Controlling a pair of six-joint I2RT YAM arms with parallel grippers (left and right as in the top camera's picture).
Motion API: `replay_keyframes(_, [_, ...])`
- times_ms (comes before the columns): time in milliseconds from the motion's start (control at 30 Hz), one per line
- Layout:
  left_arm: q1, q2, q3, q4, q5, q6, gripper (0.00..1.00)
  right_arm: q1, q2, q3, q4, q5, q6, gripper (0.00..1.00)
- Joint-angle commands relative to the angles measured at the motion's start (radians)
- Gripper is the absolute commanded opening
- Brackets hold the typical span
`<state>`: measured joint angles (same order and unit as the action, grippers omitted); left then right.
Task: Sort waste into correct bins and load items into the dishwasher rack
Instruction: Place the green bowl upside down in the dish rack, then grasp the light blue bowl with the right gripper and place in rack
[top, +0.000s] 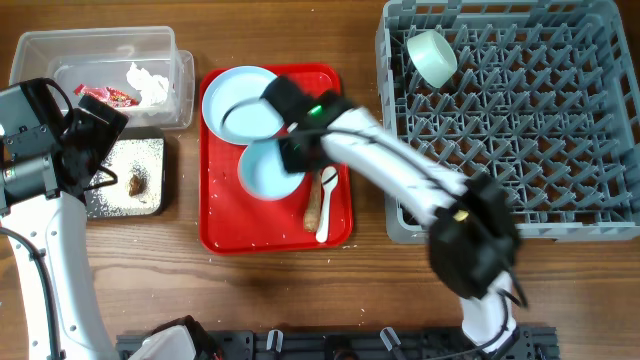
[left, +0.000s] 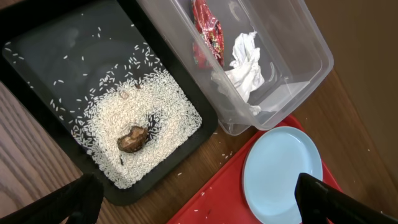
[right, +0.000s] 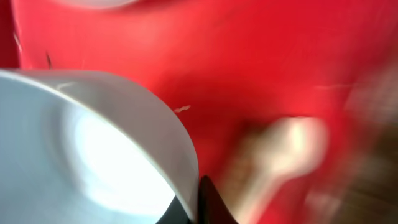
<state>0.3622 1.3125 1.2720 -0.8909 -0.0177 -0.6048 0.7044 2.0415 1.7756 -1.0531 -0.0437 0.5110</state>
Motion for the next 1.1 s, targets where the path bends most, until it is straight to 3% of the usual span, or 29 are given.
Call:
replay_keyframes(0, [0.005,-0.007,0.012,0.0,-0.006,-0.01,1.0,-0.181,-0.211,0.053,-0.063,0.335,-0.012,0.04])
replay_keyframes(100, [0.005,-0.007,0.012,0.0,-0.006,-0.01,1.0,-0.346,-0.229,0.039,-0.157,0.774,-0.072,0.04])
replay_keyframes(267, [0.005,-0.007,0.012,0.0,-0.006,-0.01,1.0,-0.436,-0.143,-0.005,-0.154,1.115,-0.33,0.04])
replay_keyframes(333, [0.005,-0.007,0.012,0.0,-0.006,-0.01,1.0,-0.437,-0.095,-0.005,-0.128,1.125,-0.409,0.04])
replay_keyframes(500, [0.005,-0.007,0.012,0.0,-0.006,-0.01,1.0,-0.438,0.03,-0.005,-0.13,1.234,-0.43,0.04])
replay_keyframes(733, [0.005,-0.007,0.012,0.0,-0.006,-0.01,1.0,-0.39,0.033,-0.005,-0.236,1.032,-0.377,0.04])
replay_keyframes(933, [0.005,-0.007,0.012,0.0,-0.006,-0.01,1.0,-0.307,0.033,-0.005,-0.275,0.932,-0.378,0.35])
replay_keyframes(1067, [0.005,-0.007,0.012,0.0,-0.006,-0.01,1.0,-0.254,0.032,-0.002,-0.326,0.903,-0.377,0.41])
